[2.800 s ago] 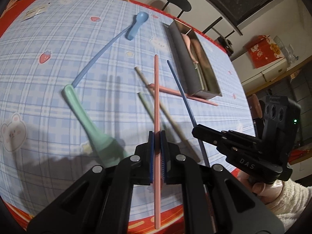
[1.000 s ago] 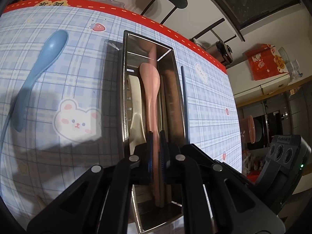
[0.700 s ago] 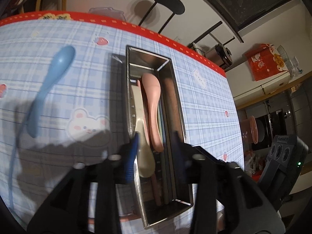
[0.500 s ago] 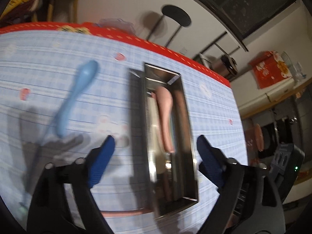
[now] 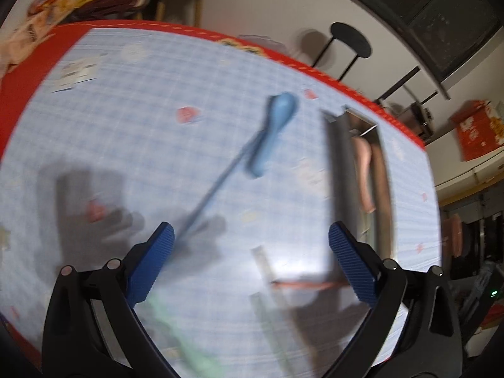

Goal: Organize utensils
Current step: 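Move both tools back over the mint-green spoon and green chopstick, then close the left tool on the mint-green spoon handle while the right tool grasps the green chopstick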

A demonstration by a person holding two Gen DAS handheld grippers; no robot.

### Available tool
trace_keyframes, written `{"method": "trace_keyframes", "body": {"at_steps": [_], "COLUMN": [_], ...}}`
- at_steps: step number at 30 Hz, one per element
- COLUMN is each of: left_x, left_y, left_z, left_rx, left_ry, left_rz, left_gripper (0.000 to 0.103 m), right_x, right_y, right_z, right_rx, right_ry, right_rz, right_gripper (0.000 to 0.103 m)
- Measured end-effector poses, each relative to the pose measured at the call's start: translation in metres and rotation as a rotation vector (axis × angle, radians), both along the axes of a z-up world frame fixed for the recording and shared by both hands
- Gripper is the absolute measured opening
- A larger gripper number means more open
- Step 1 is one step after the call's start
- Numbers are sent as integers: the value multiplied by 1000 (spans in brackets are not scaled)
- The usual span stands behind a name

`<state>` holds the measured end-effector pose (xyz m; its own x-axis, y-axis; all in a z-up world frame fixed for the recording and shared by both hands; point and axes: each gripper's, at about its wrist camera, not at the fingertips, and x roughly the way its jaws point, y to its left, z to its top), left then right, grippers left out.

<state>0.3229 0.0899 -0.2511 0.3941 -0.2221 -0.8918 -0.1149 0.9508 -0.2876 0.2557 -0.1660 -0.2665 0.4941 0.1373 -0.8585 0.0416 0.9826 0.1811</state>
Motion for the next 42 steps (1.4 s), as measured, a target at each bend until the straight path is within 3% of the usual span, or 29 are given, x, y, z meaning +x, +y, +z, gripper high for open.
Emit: {"method": "trace_keyframes", "body": {"at_steps": [6,12,18,23,29,32,39,42], "left_x": [-52,-101,-135,-152,-162,-165,-164,-163], "left_y": [43,66,66,55,50,47,44,41], "left_z": [-21,-44,-50,-48,-53,-56,-60,-60], "left_rx": [78,46,-2,-10,-18,-8,-10,-15], "left_ry": [46,97,69,30,22,30,32,29], "left_rz": [7,36,58,21,25,12,-1,-14], "left_gripper": [97,97,97,97,97,97,96,95], "right_x": [-31,-56,-79,-92,-107,-108,-112,-108], "right_y": [29,59,83,103,120,122,127,123], "right_z": [-18,-30,-31,-37,-49,-55,-57,-58], "right_rx": [-24,-23,-31,-24,-50,-66,-124,-102], "right_ry": [49,78,62,89,123,131,95,110], "right_rz": [80,137,205,315,402,407,428,399], "right_gripper": [97,97,95,64,34,26,19,16]}}
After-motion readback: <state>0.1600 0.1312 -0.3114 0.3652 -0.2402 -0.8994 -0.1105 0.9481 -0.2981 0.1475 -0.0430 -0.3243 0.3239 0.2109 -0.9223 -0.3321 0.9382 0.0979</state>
